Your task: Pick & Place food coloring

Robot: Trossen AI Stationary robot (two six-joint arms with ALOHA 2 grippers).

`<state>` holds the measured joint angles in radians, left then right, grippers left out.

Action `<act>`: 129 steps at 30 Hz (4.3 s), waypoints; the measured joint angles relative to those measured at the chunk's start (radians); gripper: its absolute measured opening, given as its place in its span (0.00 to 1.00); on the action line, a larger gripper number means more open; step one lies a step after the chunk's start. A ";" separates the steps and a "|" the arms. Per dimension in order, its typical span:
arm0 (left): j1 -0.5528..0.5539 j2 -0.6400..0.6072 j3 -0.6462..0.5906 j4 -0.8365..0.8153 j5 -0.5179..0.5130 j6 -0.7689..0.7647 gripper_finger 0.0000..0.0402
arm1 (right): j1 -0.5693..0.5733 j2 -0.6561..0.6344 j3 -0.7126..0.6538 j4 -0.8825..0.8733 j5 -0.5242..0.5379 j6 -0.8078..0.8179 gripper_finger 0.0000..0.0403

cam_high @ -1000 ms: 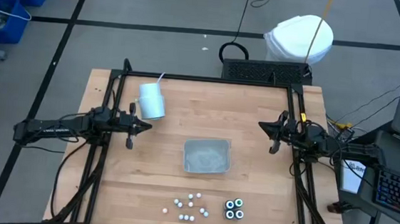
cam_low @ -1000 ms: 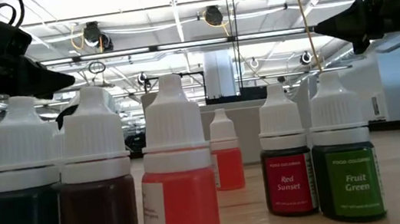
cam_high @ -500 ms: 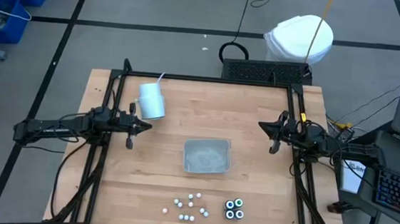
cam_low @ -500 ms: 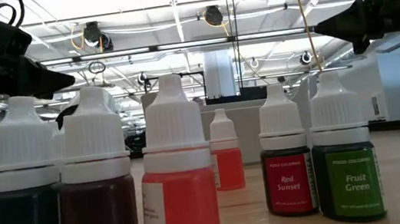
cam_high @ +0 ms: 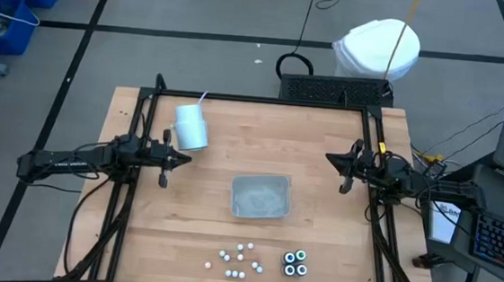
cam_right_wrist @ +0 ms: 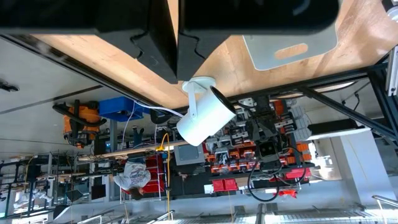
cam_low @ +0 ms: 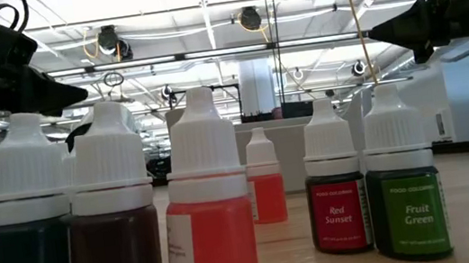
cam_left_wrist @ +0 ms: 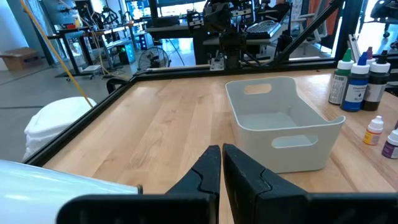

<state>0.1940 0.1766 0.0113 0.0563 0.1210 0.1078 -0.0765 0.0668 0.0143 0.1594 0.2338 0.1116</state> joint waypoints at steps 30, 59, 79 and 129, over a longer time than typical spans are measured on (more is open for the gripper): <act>0.000 0.000 0.000 0.000 0.000 0.000 0.06 | 0.000 0.000 0.000 0.000 0.000 0.000 0.00; 0.000 0.000 0.000 0.012 0.000 -0.055 0.06 | 0.000 0.000 0.000 0.000 0.000 0.000 0.00; 0.000 0.000 0.000 0.052 -0.077 -0.110 0.06 | 0.001 0.006 0.009 0.251 -0.020 -0.154 0.00; 0.000 0.000 0.000 -0.001 -0.254 -0.166 0.06 | 1.257 1.447 0.943 -0.357 0.966 0.317 0.04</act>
<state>0.1940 0.1768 0.0109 0.0555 -0.1333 -0.0582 1.1809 1.5140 0.9569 -0.1981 1.1995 0.4283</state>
